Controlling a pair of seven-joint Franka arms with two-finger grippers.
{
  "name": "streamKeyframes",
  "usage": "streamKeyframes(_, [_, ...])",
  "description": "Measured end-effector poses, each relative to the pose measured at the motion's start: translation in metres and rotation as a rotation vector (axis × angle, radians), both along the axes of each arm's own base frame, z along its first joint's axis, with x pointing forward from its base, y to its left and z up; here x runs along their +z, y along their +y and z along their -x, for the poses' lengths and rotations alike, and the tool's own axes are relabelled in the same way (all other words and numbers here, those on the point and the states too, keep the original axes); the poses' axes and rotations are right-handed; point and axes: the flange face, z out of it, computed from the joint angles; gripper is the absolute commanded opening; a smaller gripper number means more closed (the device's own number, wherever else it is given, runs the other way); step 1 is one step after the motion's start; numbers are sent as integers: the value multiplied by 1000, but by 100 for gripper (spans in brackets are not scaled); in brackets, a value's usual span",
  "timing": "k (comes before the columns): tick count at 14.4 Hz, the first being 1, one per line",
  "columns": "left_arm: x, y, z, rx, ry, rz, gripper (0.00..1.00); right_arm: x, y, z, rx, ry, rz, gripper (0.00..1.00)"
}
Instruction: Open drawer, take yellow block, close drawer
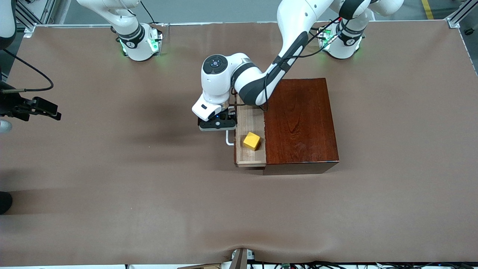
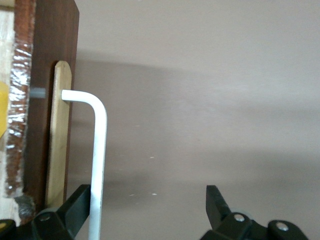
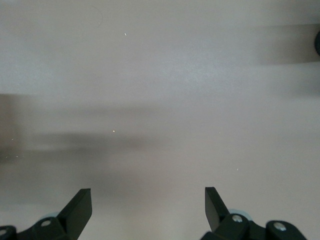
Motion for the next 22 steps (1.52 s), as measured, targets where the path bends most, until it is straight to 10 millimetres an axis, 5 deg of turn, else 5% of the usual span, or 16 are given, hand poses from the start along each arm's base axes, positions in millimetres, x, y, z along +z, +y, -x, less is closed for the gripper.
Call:
streamKeyframes(9, [23, -24, 8, 7, -71, 160, 100, 1, 0, 0, -1, -2, 0, 100])
streamKeyframes(12, [48, -16, -9, 67, -98, 194, 100, 1, -1, 0, -1, -2, 0, 100])
streamKeyframes(15, [96, 32, -63, 160, -146, 221, 100, 1, -1, 0, -1, -2, 0, 100])
streamKeyframes(19, [148, 132, -133, 317, -133, 148, 100, -1, 10, 4, -52, 37, 0, 100])
streamKeyframes(22, [171, 215, -172, 376, -101, 59, 100, 9, 67, 10, -245, 73, 20, 100])
